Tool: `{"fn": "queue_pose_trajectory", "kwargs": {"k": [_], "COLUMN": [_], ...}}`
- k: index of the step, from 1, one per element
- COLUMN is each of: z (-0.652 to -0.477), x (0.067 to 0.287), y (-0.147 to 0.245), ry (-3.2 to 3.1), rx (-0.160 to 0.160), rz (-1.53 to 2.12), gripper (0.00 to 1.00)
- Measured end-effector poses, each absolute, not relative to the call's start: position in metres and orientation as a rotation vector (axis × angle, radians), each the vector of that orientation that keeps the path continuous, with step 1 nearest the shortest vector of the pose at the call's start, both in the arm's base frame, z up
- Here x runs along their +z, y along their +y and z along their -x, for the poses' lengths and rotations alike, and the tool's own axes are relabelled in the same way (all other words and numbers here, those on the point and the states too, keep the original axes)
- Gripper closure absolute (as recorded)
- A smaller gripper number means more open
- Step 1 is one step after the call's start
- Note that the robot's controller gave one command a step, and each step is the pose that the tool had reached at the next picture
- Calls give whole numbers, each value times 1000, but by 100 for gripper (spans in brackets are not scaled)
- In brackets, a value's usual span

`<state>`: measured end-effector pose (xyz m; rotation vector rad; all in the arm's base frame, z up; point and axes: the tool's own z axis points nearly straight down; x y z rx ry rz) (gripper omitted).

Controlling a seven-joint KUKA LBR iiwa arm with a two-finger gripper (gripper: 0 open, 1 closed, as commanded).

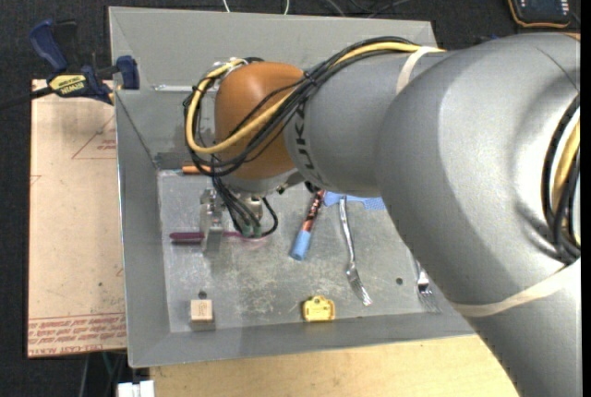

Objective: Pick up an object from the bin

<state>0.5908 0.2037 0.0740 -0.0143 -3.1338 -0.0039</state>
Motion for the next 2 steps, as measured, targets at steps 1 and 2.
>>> {"fn": "queue_pose_trajectory", "kwargs": {"k": [1,2], "z": [-588,-589], "x": [87,138], "y": [203,203], "ry": [-3123,-3128], "rx": [2,-1], "rz": [14,15], "gripper": [100,100]}}
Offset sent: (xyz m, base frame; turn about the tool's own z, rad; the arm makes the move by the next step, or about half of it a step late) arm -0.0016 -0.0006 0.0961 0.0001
